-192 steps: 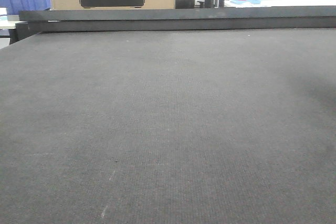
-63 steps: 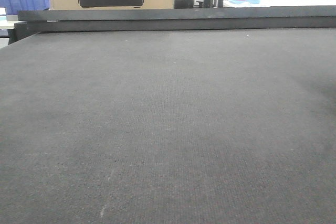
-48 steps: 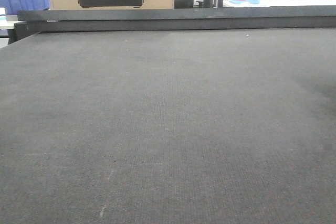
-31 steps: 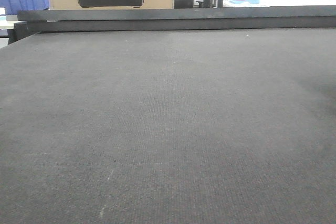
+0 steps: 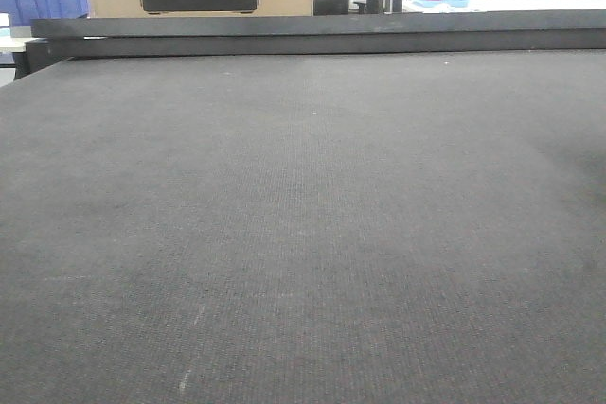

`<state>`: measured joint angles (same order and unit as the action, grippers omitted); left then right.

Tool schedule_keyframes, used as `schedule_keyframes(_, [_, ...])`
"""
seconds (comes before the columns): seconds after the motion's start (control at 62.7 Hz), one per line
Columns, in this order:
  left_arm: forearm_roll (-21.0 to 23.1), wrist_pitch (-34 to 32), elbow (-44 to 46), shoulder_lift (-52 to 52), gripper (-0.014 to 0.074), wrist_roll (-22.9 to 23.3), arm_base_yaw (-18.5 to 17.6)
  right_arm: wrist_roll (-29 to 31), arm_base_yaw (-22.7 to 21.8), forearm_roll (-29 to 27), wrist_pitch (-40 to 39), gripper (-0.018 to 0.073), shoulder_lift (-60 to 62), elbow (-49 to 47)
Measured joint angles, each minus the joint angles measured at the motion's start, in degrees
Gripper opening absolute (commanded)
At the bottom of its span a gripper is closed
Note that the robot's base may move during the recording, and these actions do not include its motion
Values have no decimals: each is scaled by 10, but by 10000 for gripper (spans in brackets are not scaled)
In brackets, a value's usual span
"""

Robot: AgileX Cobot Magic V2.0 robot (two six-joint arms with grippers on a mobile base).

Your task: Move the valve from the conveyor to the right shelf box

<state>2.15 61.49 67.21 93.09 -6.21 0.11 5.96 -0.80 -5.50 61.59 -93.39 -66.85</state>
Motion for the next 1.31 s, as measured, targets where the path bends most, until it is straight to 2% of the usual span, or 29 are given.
schedule_keyframes(0.431, [8,-10,0,17,473,0,-1,0,0,0,-1,-162,0,0])
schedule_keyframes(0.718, [8,-22,0,17,473,-1,-34,0,0,0,-1,-162,0,0])
schedule_keyframes(0.829, [8,-28,0,17,473,-1,-37,0,0,0,-1,-162,0,0])
schedule_keyframes(1.084, [-22,-26,0,17,473,0,-37,0,0,0,-1,-162,0,0])
schedule_keyframes(1.308, [-22,-22,0,17,473,14,-37,0,0,0,-1,-162,0,0])
